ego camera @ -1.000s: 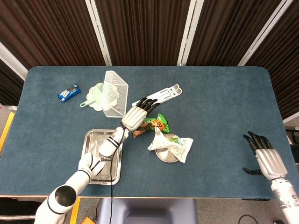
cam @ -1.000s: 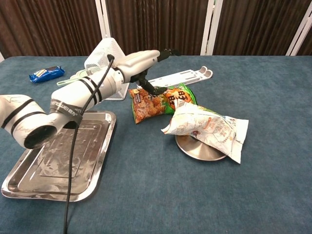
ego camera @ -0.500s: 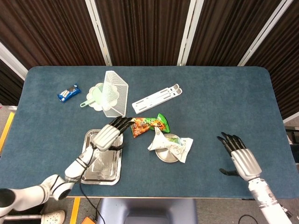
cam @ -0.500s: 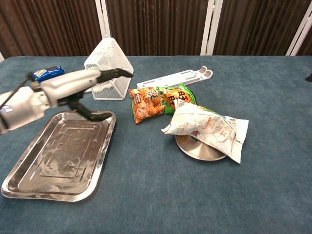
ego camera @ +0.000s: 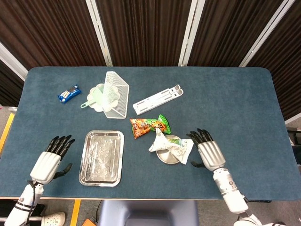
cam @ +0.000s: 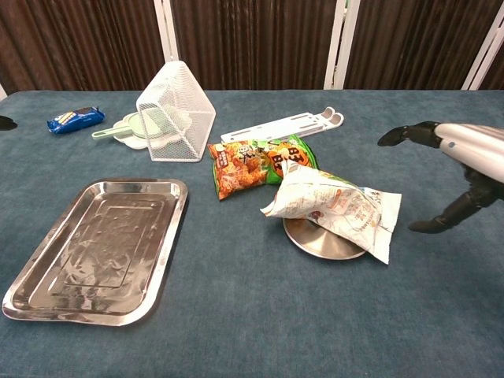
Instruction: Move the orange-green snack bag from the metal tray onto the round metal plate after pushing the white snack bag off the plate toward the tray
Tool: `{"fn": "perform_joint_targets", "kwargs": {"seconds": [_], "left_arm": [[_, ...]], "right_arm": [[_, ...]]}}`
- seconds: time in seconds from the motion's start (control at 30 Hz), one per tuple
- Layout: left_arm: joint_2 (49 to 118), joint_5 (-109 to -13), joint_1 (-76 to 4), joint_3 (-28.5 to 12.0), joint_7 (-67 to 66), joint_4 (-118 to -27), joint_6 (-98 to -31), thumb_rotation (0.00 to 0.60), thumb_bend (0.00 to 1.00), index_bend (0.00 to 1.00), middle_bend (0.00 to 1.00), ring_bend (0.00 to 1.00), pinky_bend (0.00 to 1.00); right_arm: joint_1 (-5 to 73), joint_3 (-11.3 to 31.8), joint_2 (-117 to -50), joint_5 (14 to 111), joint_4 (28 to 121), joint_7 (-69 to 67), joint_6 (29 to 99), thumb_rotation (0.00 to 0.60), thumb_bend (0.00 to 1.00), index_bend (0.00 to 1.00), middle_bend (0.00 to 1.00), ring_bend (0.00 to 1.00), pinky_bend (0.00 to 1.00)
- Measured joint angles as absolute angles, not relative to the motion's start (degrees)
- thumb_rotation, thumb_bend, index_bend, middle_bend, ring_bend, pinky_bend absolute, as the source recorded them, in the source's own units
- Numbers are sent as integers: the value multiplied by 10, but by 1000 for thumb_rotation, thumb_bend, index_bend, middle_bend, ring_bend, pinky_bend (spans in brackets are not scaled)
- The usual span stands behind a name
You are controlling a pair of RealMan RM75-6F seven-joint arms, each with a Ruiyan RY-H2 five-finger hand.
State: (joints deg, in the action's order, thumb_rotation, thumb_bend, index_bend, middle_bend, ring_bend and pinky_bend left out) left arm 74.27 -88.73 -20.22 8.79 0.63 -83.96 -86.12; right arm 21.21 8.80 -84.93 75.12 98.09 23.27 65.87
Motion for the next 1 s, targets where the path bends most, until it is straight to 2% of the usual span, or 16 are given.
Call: {"fn": "perform_joint_targets", "kwargs": {"seconds": [0.33, 0.53, 0.67, 0.73, 0.87, 1.0], "left_arm": [[726, -897, -167, 80, 84, -791, -869, 600, 367, 0, 0, 0, 27], [716, -896, -164, 66, 109, -785, -847, 600, 365, 0, 0, 0, 27], [715, -896, -161, 58, 116, -780, -843, 600, 365, 0, 0, 0, 27], [714, -896, -159, 54, 117, -777, -842, 600, 366, 0, 0, 0, 27], [714, -898, -157, 48, 125, -775, -841, 600, 366, 0, 0, 0, 27], [714, -899, -154, 42, 127, -771, -838, 600, 366, 0, 0, 0, 27]], "right_arm": [[270, 122, -934, 620, 976, 351, 641, 600, 232, 303, 247, 73, 151], [297, 138, -977, 565, 942, 370, 641, 600, 255, 371, 280, 87, 151], [314, 145, -993, 530, 924, 374, 631, 600, 322, 448, 321, 121, 164], [326, 149, -1002, 513, 915, 376, 623, 600, 344, 512, 360, 167, 221], [342, 150, -1022, 507, 894, 377, 624, 600, 422, 691, 485, 329, 429], [344, 145, -1029, 532, 888, 374, 647, 600, 462, 753, 536, 397, 516]]}}
